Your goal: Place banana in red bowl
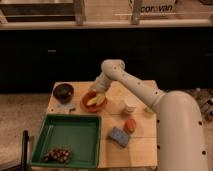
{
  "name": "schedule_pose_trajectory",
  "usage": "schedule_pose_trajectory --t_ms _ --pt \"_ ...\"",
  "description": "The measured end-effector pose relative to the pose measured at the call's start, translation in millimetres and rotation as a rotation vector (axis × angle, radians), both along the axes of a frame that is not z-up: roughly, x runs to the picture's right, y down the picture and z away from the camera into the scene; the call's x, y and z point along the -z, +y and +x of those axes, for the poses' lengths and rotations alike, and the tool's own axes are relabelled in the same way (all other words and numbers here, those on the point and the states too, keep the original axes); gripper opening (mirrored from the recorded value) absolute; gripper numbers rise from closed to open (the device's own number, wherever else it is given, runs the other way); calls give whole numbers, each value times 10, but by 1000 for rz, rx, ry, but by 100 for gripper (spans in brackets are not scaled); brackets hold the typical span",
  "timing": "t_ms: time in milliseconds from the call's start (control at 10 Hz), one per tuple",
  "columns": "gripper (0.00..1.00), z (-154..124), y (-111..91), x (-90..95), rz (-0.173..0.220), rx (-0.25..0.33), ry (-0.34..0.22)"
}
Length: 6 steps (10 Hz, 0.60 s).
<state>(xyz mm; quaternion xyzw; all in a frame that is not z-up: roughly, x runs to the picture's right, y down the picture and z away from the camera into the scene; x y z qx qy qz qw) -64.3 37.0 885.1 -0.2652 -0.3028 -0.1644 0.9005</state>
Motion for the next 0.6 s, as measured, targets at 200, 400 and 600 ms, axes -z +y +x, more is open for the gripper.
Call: schedule_pose_trajectory --t_ms 200,400,600 --pt "80 24 -50 -8 6 -14 -9" --pt "80 70 -123 -2 3 -23 -23" --pt "80 143 -206 4 -4 -25 -37"
